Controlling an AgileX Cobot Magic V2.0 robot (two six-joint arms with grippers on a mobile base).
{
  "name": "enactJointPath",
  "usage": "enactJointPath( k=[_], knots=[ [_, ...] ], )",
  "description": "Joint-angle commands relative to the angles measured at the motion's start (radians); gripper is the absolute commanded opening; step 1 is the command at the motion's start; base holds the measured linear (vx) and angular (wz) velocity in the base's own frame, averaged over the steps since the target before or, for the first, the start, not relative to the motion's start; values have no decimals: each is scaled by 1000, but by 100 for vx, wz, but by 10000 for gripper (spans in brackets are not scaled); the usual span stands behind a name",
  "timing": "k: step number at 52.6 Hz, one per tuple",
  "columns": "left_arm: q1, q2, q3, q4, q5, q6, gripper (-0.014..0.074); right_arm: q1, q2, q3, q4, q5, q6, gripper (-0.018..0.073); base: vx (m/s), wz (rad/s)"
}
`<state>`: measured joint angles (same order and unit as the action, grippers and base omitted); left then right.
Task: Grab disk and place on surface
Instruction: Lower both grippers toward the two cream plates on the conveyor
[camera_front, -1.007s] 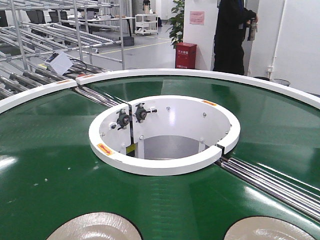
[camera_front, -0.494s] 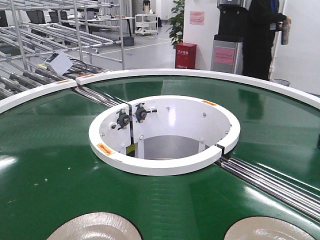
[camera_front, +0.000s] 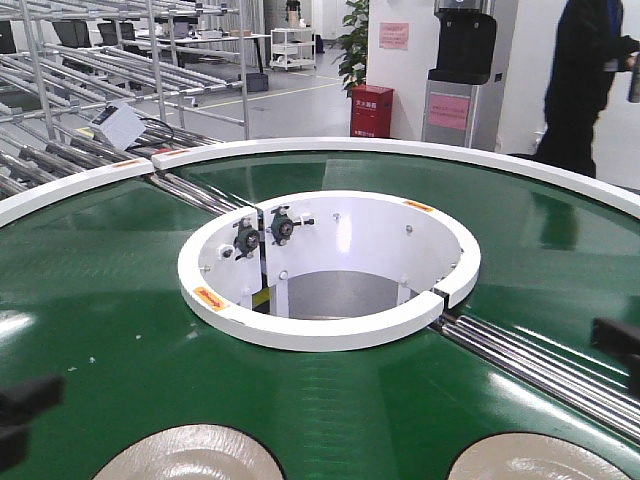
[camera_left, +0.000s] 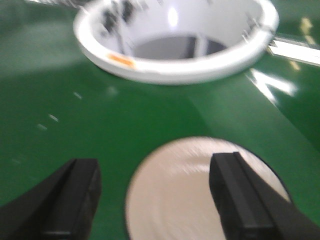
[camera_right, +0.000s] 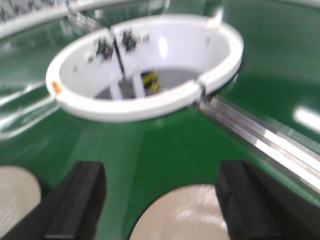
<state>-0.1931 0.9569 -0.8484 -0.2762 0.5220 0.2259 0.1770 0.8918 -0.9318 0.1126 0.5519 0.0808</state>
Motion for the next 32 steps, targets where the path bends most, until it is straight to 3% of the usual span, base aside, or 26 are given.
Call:
enactJointPath(
  k=[1, 9, 14, 18, 22, 32],
  knots=[
    [-27, 109, -102, -226, 62, 177, 546, -3, 90, -97, 139, 22, -74, 446, 0, 0],
    [-26, 315, -206, -649, 288, 507, 546, -3, 274, -200, 477, 193, -319, 420, 0, 0],
    [-22, 407, -252, -778, 354, 600, 546, -3, 398, -265, 637, 396, -453, 420, 0, 0],
    [8, 455, -279, -775, 377, 597, 546, -12, 493, -319, 661, 528, -486, 420, 0, 0],
    [80, 489, -286, -744, 401, 569, 546, -69, 550, -352, 648, 602, -486, 420, 0, 0],
    [322, 564, -285, -553, 389, 448, 546, -364, 581, -357, 657, 634, -468, 420, 0, 0]
  ],
)
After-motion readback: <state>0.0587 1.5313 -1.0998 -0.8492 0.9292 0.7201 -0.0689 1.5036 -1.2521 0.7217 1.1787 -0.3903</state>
